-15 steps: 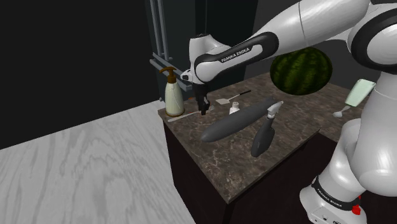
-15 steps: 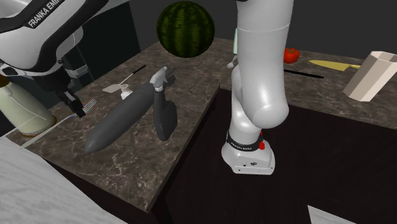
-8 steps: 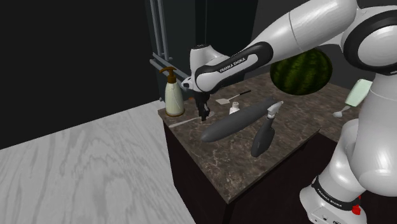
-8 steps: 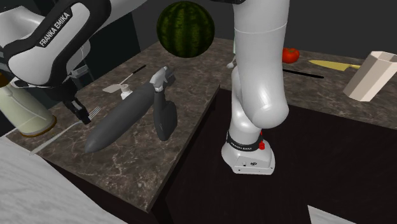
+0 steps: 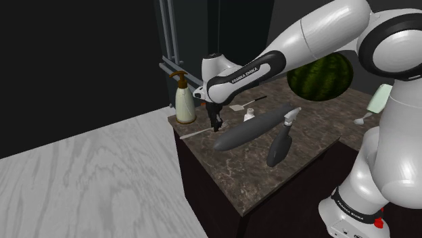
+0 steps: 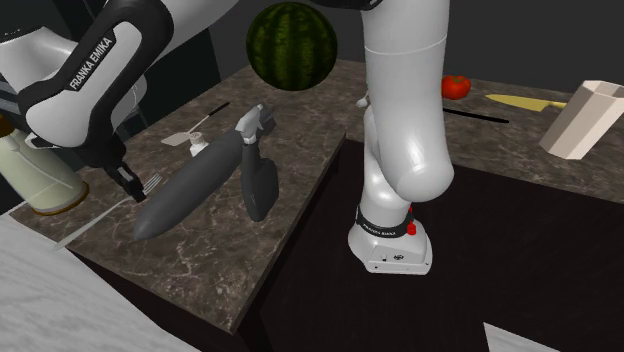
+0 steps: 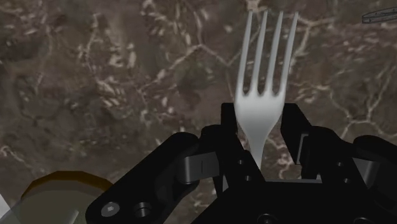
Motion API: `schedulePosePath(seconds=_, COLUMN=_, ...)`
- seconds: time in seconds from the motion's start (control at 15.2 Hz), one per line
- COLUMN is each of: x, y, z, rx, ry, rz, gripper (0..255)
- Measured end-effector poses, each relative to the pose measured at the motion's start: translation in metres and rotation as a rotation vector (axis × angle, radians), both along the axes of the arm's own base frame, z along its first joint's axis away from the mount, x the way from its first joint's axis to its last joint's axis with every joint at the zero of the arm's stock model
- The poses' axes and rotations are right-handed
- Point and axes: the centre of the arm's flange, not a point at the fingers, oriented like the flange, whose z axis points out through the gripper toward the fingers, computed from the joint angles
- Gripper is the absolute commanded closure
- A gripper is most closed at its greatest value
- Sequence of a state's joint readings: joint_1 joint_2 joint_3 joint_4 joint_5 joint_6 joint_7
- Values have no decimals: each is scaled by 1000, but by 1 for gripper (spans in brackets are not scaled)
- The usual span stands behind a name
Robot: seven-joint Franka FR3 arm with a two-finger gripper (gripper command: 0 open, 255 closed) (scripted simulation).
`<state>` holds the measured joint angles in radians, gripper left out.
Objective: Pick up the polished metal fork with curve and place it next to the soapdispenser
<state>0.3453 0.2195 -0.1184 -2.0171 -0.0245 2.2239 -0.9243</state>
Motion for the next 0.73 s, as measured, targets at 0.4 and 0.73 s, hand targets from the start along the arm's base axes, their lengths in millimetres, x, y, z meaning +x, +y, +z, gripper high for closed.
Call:
schedulePosePath(seconds=0.4, x=0, y=0, z=0, rx=0, ry=0, rz=0, gripper=0)
schedulePosePath(seconds=0.73, x=3, y=2, z=16, rx=1, ry=-1, rz=0, gripper=0)
